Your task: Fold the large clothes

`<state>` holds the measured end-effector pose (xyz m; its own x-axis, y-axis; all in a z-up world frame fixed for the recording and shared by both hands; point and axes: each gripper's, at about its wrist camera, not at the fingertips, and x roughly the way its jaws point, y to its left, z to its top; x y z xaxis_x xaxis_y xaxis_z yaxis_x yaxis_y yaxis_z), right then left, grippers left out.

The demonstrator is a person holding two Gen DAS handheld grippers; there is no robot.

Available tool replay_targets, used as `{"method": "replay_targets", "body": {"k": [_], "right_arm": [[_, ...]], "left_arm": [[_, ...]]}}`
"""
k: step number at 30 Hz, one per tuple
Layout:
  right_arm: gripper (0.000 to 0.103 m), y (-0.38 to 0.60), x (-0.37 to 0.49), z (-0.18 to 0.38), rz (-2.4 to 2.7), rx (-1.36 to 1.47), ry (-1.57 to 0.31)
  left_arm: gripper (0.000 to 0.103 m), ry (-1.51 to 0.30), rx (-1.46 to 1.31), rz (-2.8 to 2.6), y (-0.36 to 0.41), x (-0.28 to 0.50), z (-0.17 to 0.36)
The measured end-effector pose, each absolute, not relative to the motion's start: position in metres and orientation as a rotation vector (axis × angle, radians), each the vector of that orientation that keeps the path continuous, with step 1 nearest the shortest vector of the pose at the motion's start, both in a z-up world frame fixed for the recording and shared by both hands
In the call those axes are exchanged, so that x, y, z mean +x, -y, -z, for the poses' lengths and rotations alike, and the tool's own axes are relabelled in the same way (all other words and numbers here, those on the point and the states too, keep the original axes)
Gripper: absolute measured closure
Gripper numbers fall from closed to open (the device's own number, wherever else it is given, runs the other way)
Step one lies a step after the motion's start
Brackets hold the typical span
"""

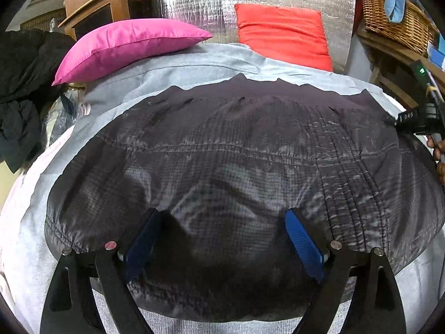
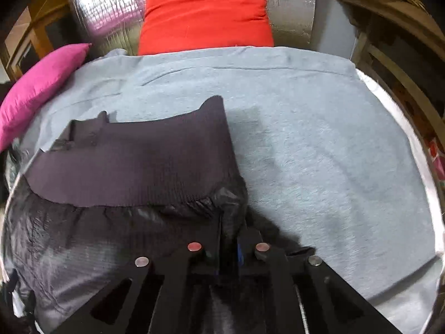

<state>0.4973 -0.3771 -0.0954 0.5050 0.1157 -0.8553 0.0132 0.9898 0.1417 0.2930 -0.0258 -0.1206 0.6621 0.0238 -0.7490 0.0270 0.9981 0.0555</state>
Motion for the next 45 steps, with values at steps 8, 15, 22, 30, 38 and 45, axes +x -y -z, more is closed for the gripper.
{"method": "replay_targets", "body": {"k": [8,15,22,30,38,45], "right_arm": [[0.031,0.381,0.441,0.046,-0.015,0.173,-0.882],[0.031,0.352,0.371,0.044,-0.272,0.348,-0.840],[0.034,0.374,0.380,0.095,-0.196,0.415,-0.934],[0.032,0.367,0.347,0.079,-0.192,0.372,-0.888],[0.032,0.357,0.333,0.054,-0.233,0.358,-0.814],[0.030,0.353,0.339,0.089,-0.218,0.333,-0.893]], "left_arm": [[0.012,-0.878,0.049,0.000,0.022,0.292,0.114],[0.012,-0.751,0.024,-0.097,-0.023,0.269,0.088],[0.010,-0.846,0.056,-0.179,-0.063,0.276,0.126],[0.009,-0.873,-0.043,-0.204,-0.093,0.259,0.129],[0.009,-0.817,-0.189,-0.187,-0.115,0.245,0.112],[0.009,-0.872,-0.390,-0.144,-0.142,0.240,0.112]]}}
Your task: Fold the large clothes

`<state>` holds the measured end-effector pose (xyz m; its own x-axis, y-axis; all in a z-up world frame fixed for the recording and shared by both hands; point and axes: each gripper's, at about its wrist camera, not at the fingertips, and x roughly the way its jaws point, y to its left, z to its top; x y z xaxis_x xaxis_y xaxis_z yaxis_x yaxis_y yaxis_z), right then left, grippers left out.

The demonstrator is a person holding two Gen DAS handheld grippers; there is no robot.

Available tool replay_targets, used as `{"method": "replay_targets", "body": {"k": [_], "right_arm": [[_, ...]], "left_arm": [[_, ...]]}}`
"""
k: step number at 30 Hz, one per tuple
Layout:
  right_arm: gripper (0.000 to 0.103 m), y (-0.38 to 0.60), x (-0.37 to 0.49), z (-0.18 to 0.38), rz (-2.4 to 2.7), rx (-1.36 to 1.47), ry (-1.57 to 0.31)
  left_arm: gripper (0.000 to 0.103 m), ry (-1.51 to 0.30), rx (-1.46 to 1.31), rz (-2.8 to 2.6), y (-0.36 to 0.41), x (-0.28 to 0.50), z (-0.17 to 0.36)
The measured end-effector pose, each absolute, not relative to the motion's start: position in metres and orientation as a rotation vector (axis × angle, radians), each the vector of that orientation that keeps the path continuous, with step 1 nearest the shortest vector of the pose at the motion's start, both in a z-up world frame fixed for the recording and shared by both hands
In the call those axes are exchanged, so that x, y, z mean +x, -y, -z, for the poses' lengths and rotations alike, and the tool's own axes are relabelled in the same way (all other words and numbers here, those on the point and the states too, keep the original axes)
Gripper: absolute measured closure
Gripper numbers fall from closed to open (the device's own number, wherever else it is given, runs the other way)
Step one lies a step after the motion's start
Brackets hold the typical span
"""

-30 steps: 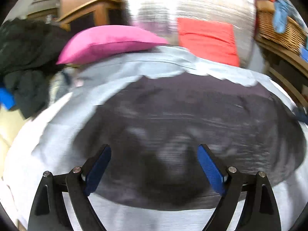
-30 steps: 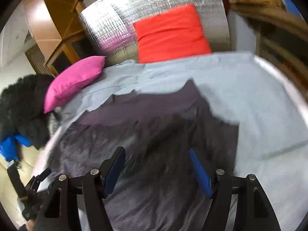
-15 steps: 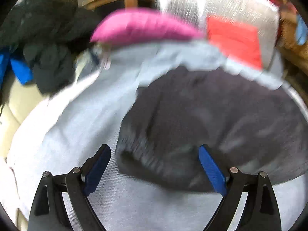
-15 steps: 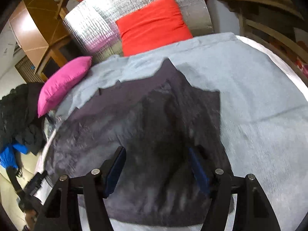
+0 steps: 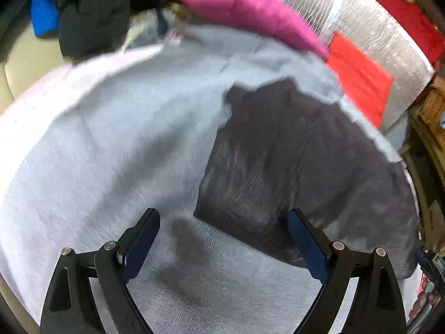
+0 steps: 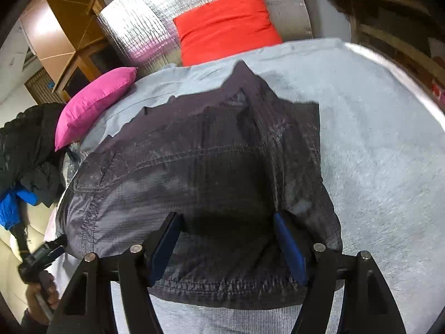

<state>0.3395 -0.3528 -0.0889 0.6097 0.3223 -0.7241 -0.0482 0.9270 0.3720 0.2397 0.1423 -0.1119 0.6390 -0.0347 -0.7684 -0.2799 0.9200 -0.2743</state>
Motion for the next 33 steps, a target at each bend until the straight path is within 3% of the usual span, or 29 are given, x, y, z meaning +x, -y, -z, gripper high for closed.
{"method": "replay_targets", "body": {"k": [4,7,10,17,22,29,33], "right_arm": [[0.030,0.352,0.344,0.080,-0.235,0.330,-0.898],[0.030,0.354,0.344,0.091,-0.250,0.347,-0.897],[0.030,0.359,0.337,0.091,-0.251,0.344,-0.887],[0.030,0.370,0.337,0.083,-0.274,0.400,-0.894],[0.030,0.405,0.343,0.057,-0.251,0.442,-0.817],[0.030,0.455,0.406,0.108,-0.228,0.623,-0.987],[0.030,0.448,0.418,0.108,-0.323,0.646,-0.973]], "left_arm": [[0.009,-0.787,-0.378,-0.169,-0.154,0.231,0.092],[0.011,-0.927,-0.373,-0.255,-0.167,0.245,0.122],[0.010,-0.915,-0.411,-0.242,-0.175,0.240,0.137],[0.011,-0.831,-0.349,-0.212,-0.173,0.235,0.095],[0.011,-0.869,-0.385,0.001,-0.181,0.291,0.091],[0.011,-1.022,-0.503,0.153,-0.178,0.364,0.120],[0.011,-1.029,-0.519,0.219,-0.174,0.377,0.124]]}}
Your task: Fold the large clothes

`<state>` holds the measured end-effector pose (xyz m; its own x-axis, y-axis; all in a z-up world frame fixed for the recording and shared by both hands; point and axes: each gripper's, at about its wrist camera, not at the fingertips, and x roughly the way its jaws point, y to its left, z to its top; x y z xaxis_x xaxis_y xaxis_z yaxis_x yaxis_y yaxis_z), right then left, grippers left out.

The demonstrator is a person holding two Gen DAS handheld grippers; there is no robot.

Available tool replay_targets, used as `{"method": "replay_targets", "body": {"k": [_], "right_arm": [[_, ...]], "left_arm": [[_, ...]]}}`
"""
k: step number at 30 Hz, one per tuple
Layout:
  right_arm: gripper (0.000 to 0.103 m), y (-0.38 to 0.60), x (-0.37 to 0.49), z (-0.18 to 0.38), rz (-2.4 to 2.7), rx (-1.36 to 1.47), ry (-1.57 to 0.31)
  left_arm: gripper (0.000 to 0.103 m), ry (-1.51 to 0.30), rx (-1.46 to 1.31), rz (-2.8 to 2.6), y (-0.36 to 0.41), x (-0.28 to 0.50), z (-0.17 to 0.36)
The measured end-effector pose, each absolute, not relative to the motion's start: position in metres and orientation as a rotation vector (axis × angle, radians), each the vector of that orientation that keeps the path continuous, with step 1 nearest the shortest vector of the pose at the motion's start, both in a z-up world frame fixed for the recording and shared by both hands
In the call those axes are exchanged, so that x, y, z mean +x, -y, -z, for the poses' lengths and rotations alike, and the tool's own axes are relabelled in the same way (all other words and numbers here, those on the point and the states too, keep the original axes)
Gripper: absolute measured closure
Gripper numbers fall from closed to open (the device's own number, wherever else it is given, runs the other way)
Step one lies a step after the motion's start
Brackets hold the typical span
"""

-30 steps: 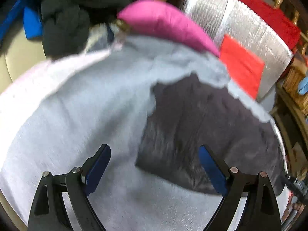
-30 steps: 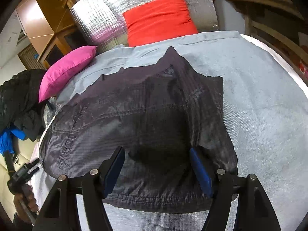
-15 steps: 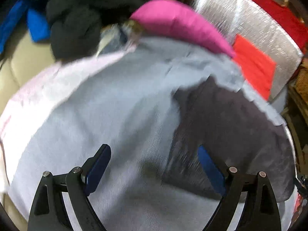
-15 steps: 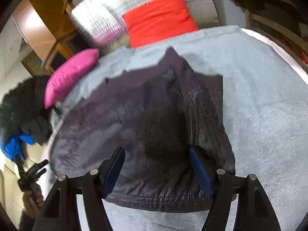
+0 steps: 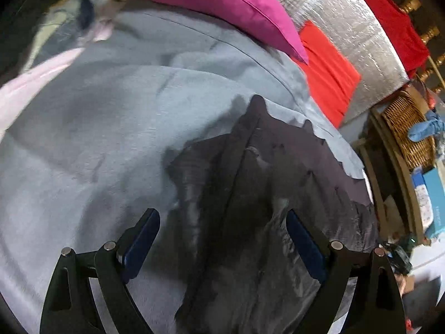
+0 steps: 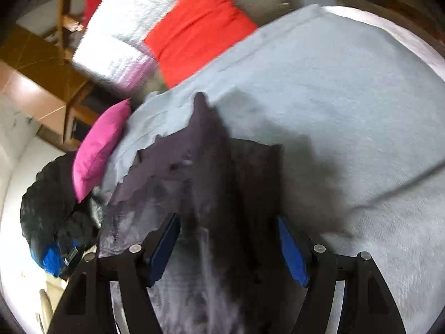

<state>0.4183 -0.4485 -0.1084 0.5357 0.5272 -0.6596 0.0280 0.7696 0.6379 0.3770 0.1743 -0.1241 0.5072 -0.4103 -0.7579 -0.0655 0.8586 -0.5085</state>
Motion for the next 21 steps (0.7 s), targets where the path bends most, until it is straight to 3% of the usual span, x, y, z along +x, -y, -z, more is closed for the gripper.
{"method": "replay_targets", "body": {"k": [2,3,4,5,6,7,9,11,12,13,14,15,21], "right_arm": [[0.030,0.442,0.428,0.121,-0.311,0.627,-1.046],[0.032,0.441,0.431,0.126,-0.317,0.629,-1.064],[0.047,0.438,0.431,0.125,-0.319,0.604,-1.054],[0.072,0.432,0.430,0.118,-0.335,0.558,-1.042],[0.077,0.426,0.428,0.112,-0.347,0.529,-1.033],[0.082,0.420,0.428,0.104,-0.332,0.488,-1.028],[0.084,0.415,0.425,0.088,-0.307,0.440,-0.992],[0.081,0.415,0.428,0.090,-0.291,0.439,-0.994],[0.073,0.414,0.428,0.097,-0.279,0.437,-1.017],[0.059,0.414,0.430,0.107,-0.260,0.445,-1.051],[0.037,0.415,0.429,0.111,-0.239,0.457,-1.056],[0.033,0.420,0.426,0.110,-0.218,0.471,-1.032],[0.033,0.426,0.427,0.063,-0.168,0.353,-0.878]], "left_arm": [[0.018,-1.082,-0.483,0.179,-0.170,0.386,0.136],[0.042,-1.077,-0.452,0.166,-0.168,0.386,0.138],[0.065,-1.063,-0.440,0.195,-0.164,0.386,0.137],[0.070,-1.053,-0.437,0.191,-0.162,0.386,0.133],[0.082,-1.026,-0.422,0.185,-0.158,0.384,0.125],[0.084,-1.006,-0.407,0.181,-0.155,0.383,0.120],[0.084,-0.983,-0.383,0.173,-0.150,0.378,0.116],[0.068,-1.022,-0.352,0.150,-0.149,0.379,0.125],[0.049,-1.027,-0.332,0.111,-0.151,0.377,0.126],[0.035,-1.017,-0.317,0.081,-0.153,0.375,0.124],[0.031,-0.998,-0.292,0.049,-0.154,0.371,0.118],[0.029,-0.973,-0.260,0.034,-0.154,0.368,0.111],[0.025,-0.871,-0.079,0.078,-0.140,0.386,0.075]]}}
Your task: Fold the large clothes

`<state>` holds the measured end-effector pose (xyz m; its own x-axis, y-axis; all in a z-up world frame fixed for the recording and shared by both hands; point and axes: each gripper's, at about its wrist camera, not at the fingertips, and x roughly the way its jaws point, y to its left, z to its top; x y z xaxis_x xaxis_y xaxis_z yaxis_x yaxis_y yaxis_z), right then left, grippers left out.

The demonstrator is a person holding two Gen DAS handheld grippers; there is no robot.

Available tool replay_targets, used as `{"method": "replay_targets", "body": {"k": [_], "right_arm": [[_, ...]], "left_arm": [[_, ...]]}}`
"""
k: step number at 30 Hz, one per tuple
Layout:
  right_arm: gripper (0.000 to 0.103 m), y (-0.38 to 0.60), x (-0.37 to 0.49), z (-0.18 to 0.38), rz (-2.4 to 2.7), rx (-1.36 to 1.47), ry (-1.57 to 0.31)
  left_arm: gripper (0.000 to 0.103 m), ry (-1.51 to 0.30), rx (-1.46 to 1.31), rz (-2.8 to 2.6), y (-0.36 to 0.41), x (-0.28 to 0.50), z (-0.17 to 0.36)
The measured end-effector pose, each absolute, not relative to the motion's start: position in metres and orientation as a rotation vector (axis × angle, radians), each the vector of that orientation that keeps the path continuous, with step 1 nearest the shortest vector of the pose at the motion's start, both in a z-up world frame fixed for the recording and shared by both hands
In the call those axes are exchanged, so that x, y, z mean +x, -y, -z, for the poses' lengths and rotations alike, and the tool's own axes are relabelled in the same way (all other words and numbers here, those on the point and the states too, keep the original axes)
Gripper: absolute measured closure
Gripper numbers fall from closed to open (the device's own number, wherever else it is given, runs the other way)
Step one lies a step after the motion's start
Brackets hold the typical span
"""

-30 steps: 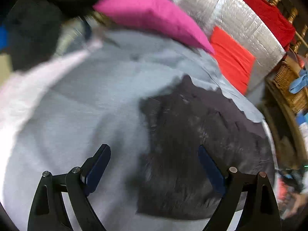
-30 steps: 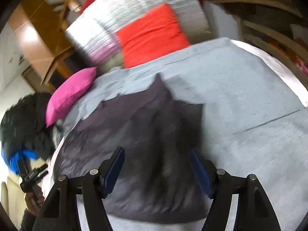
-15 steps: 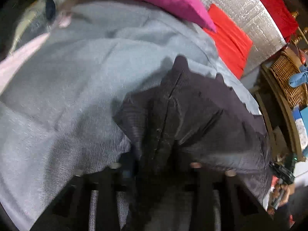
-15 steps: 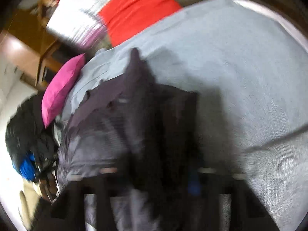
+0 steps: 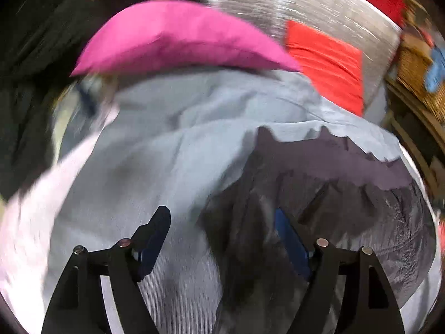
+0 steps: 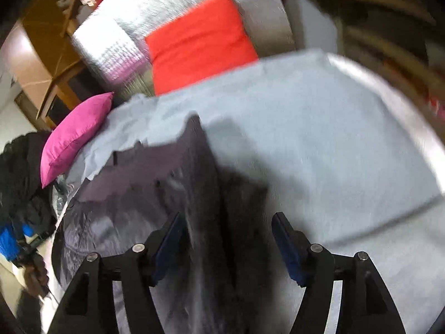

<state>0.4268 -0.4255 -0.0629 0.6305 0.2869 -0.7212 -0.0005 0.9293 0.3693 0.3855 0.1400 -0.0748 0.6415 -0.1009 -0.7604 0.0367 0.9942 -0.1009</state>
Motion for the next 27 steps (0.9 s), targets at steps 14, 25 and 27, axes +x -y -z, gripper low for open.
{"method": "replay_targets", "body": {"k": [14,25,27], "right_arm": [[0.080,0.360,0.553,0.087,-0.288,0.076,-1.081],[0.086,0.387,0.563,0.114,-0.191,0.306,-1.074],[0.069,0.389,0.561,0.113,-0.192,0.334,-1.073]], "left_arm": [[0.074,-1.089,-0.080,0.177,-0.102,0.504,0.118],[0.062,-1.088,-0.218,0.032,-0.121,0.501,0.134],[0.046,-1.046,-0.212,0.004,-0.119,0.493,0.122]]}}
